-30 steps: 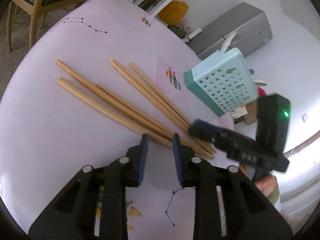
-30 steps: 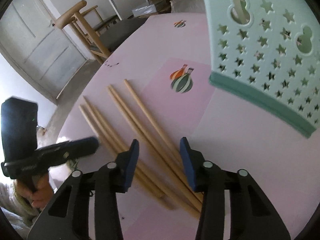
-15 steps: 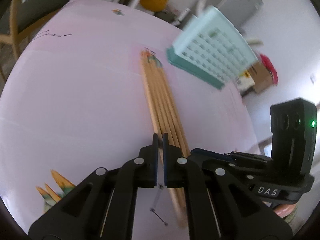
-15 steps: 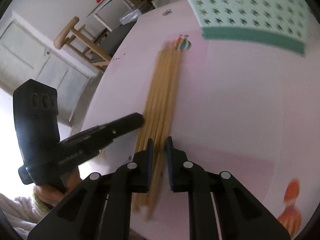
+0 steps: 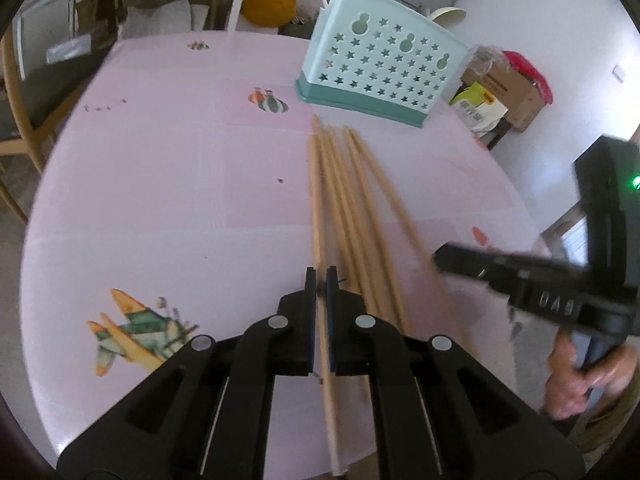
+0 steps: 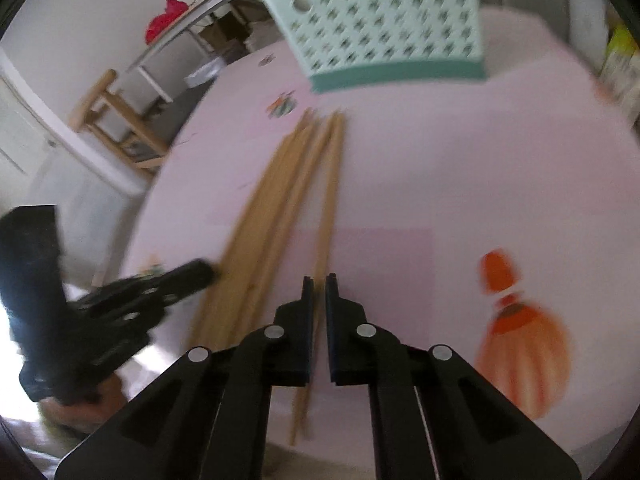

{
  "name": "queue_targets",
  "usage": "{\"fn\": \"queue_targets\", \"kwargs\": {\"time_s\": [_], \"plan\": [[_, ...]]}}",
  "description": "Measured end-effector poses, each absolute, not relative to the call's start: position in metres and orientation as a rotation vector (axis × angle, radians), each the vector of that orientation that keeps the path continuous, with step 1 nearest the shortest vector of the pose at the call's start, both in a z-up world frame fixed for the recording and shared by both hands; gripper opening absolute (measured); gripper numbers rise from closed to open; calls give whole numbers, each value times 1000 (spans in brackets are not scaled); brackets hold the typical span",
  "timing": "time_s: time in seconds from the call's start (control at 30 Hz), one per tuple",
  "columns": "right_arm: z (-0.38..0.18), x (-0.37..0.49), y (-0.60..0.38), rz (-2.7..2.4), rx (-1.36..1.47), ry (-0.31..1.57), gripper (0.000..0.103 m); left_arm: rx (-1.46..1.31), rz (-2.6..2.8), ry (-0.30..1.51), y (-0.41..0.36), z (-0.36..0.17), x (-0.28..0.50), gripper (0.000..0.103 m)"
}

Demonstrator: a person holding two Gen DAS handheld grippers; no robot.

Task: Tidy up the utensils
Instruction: 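Reach the left tool down to the wooden chopsticks and grasp one, then grasp another wooden chopstick with the right tool while the left tool holds its chopstick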

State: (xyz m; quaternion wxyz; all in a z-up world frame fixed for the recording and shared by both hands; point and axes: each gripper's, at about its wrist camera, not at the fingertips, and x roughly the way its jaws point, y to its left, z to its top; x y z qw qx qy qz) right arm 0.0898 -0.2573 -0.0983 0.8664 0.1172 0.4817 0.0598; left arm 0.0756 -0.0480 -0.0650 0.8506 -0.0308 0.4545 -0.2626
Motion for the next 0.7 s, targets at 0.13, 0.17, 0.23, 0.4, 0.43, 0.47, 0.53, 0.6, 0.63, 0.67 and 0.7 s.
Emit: {"fn": "queue_targets", "kwargs": {"time_s": [0.13,0.17,0.23,0.4,0.43,0.47,0.53,0.6,0.63,0.67,0.7], "plan": [[-100,89,-274,90,260,1004,5,-69,-524,952,-41,-65,77,7],[-100,90,-277,80,264,1002,5,-71,-521,950,-40,-65,78,7],[-100,89,-284,75,286,1003,5,-73,-515,949,-38,-64,78,7],[-87,87,-281,143,335,946,7,-66,-524,958,-43,-62,88,12],[-85,89,-276,161,325,941,8,-52,-524,953,-46,-61,90,13],[-85,91,-272,174,317,943,12,-36,-525,949,-49,-60,92,14],[-86,94,-262,194,290,951,18,-6,-527,939,-55,-58,93,15],[-88,100,-252,204,243,962,20,39,-523,931,-63,-58,96,15],[-89,102,-247,202,214,964,20,58,-521,929,-66,-58,97,15],[-91,105,-245,198,196,966,20,73,-517,930,-69,-59,98,15],[-93,107,-243,193,179,969,20,92,-505,935,-71,-61,100,15]]}}
